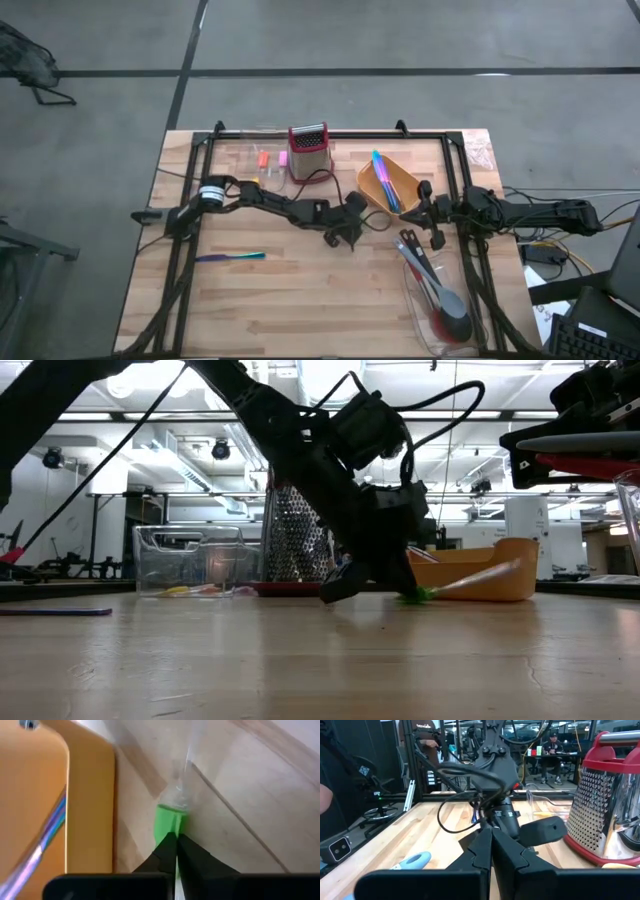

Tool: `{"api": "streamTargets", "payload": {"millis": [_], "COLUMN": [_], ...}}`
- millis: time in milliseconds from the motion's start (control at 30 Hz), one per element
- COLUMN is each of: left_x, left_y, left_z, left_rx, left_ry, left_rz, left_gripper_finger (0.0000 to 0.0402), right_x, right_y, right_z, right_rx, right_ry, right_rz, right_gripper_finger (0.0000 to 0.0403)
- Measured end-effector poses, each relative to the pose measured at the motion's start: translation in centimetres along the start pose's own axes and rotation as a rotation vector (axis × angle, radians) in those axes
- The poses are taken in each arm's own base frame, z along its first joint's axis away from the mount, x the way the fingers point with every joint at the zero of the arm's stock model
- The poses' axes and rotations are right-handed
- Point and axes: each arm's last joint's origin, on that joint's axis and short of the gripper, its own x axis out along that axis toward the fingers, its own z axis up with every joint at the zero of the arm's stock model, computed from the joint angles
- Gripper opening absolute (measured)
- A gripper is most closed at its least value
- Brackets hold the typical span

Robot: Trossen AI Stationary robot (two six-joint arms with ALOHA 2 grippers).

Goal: Pick & Place Kitchen Items
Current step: Put the green spatula into the top transparent bin

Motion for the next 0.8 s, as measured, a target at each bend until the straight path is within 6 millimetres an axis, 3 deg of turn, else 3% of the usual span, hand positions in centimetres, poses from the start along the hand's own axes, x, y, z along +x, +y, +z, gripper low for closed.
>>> {"api": "streamTargets", "payload": {"millis": [200,400,600,800], "left_x": [-0.7,-2.9,-7.2,-12.4], "left_y": [0.2,-0.2,0.2,0.1], "left_z": [0.6,1.1,1.9,1.2], "left_rx": [-0.089,-0.164,-0.243,-0.374], "left_ry": [0.039,0.078,0.063,0.063], "left_rz": [-0.093,-0.207,-0.235,-0.239], "left_gripper_finger": [0.0004,0.0002,0.0001,0.0001], "right_x": [0.0,0.0,0.0,0.0], "right_y": [0.0,0.0,0.0,0.0], "right_z": [0.0,0.0,0.0,0.0], "right_rx": [0.000,0.000,0.000,0.001], "right_ry": [0.000,0.000,0.002,0.004], "right_rz": [0.000,0.000,0.000,0.000], "right_gripper_finger": [0.0008,0.0008,0.0008,0.0008]}}
